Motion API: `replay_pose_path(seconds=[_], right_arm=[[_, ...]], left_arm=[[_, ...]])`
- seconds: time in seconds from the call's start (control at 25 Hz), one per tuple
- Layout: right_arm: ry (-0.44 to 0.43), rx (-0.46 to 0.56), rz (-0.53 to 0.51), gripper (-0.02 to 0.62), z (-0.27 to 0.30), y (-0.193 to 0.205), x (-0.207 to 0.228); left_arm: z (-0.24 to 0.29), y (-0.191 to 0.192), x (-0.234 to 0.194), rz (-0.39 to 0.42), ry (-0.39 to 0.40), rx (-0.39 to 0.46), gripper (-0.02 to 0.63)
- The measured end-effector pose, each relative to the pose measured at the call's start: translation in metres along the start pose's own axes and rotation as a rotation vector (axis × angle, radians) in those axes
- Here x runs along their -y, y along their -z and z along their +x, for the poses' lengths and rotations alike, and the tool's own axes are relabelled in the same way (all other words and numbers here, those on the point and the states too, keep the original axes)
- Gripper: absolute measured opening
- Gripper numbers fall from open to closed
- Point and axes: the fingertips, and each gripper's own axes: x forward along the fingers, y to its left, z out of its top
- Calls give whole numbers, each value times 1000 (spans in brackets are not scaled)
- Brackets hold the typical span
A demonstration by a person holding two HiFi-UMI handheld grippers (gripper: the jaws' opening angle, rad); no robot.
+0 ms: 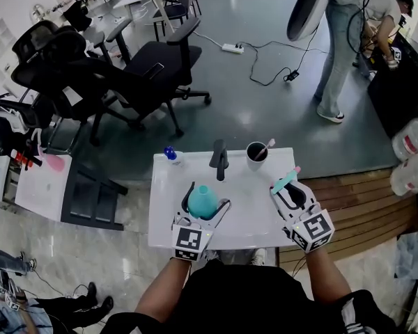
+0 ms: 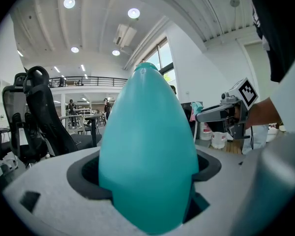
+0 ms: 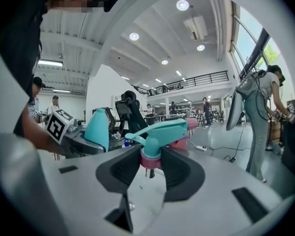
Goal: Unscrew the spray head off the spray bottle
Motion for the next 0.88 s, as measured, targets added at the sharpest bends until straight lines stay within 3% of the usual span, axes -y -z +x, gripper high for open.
replay_pose_path(seconds=[0.88], right_arm=[[41,-33,-29,137,-5,8,-4]], left_arm=[[-6,-2,-3,-3,-17,2,468]])
